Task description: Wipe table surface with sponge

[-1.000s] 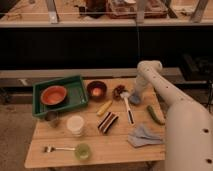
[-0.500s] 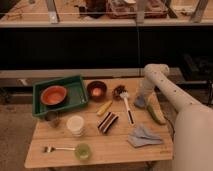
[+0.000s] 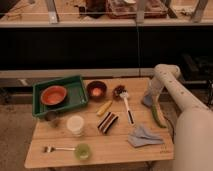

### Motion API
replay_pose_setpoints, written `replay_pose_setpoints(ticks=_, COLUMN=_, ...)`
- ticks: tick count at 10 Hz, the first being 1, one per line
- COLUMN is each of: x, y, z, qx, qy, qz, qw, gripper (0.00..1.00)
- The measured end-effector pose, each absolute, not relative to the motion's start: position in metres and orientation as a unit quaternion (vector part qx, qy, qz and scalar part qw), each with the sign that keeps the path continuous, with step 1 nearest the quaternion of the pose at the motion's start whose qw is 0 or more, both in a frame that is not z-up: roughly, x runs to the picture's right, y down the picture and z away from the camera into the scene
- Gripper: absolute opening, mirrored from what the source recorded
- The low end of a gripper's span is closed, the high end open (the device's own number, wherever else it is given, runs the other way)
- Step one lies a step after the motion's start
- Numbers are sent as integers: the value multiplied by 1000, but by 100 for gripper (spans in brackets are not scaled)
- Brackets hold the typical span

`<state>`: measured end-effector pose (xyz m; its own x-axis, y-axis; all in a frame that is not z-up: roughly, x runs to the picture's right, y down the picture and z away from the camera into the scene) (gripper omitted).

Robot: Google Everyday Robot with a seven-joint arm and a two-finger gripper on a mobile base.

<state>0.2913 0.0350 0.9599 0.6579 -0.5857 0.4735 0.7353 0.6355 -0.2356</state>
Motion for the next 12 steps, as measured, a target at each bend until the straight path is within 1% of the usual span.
replay_pose_setpoints(ticks=3, x=267, y=5, z=972, qx=-196, qy=-181, qz=-388, qw=882, gripper=2)
replay_pose_setpoints(ticks=6, x=233, y=-11, z=990, qx=-192, qy=-191, qz=-406, qw=873, gripper=2)
replay_pose_setpoints(ticks=9, x=207, y=-4, z=987, qx=-189, qy=-202, qz=-437, qw=856, gripper=2)
replay_pose_setpoints(ticks=12, x=206, y=20, z=962, qx=-193, qy=-208, qz=-448, qw=848, gripper=2)
